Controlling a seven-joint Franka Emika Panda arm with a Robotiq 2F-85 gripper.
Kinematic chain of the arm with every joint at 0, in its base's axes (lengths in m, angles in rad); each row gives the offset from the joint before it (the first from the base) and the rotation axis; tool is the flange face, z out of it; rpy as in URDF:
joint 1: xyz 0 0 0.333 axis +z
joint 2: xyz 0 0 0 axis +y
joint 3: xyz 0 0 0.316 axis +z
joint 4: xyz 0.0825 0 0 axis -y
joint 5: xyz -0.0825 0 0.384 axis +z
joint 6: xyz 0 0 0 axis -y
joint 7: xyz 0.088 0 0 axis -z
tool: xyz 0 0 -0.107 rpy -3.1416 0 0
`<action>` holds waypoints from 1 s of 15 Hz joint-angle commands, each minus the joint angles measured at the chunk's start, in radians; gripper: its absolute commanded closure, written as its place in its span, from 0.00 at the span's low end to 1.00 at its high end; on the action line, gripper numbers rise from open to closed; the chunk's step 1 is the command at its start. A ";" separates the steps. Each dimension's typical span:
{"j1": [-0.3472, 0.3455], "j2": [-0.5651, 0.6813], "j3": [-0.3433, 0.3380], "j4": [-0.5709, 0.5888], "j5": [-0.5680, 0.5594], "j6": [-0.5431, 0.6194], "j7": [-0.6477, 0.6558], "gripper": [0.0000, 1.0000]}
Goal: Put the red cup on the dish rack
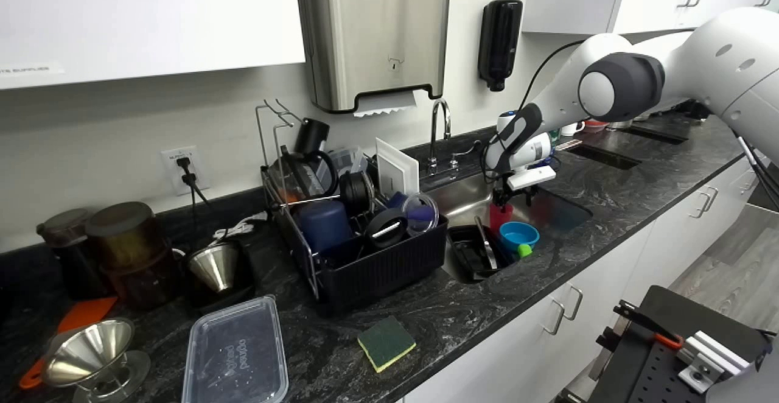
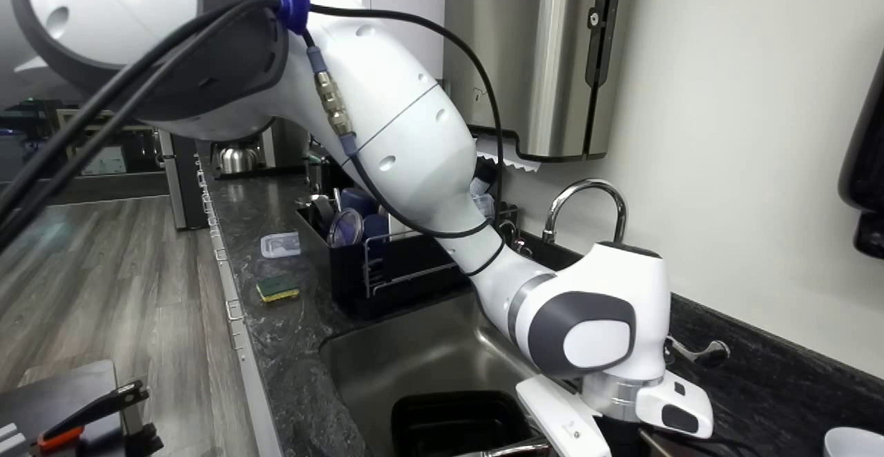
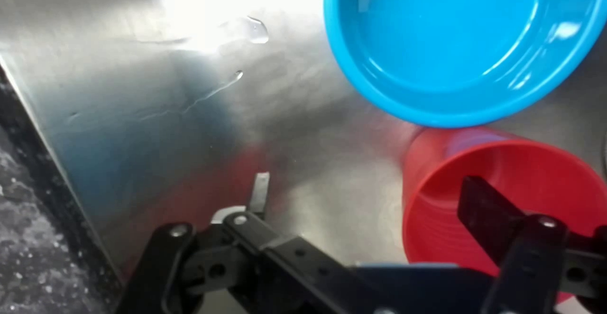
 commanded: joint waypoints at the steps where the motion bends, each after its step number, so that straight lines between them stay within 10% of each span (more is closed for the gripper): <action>1: -0.014 0.014 0.011 0.030 -0.003 -0.020 -0.003 0.00; 15: -0.013 0.045 0.006 0.048 -0.008 -0.022 -0.002 0.04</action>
